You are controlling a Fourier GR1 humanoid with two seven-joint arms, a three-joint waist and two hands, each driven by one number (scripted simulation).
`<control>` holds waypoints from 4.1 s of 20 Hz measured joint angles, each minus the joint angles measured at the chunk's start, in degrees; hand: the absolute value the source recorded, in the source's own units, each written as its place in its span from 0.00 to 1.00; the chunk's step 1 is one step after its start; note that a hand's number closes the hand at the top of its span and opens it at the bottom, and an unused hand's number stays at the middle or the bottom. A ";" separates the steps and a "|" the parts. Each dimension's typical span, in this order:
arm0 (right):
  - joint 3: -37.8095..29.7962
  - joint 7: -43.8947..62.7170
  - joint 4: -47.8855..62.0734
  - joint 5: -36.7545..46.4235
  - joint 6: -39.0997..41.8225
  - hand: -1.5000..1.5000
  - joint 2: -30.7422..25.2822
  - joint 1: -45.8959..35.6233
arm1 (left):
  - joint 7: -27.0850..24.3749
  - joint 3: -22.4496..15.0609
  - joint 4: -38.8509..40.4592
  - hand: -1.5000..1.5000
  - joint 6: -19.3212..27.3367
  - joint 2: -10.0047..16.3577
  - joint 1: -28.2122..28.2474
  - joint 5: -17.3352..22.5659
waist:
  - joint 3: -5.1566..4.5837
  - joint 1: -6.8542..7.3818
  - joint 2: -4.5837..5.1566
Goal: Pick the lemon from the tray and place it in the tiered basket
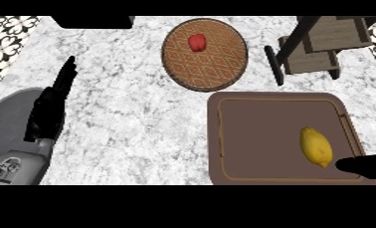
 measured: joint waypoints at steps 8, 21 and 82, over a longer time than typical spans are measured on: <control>5.25 1.00 1.23 6.00 0.98 0.00 3.58 -2.32 | -0.56 1.86 1.21 0.50 -1.18 -1.64 0.14 -1.38 | -0.01 -0.41 -0.09; 9.78 3.44 2.45 14.98 3.25 0.00 7.04 -5.17 | -0.77 4.47 0.42 0.50 -3.40 -2.26 1.53 -2.58 | 0.00 -0.45 -0.17; -9.59 1.19 41.16 45.34 3.09 1.00 16.27 -43.35 | 0.65 5.27 -1.83 0.50 -11.02 -9.23 -4.33 -10.69 | -1.15 10.81 3.23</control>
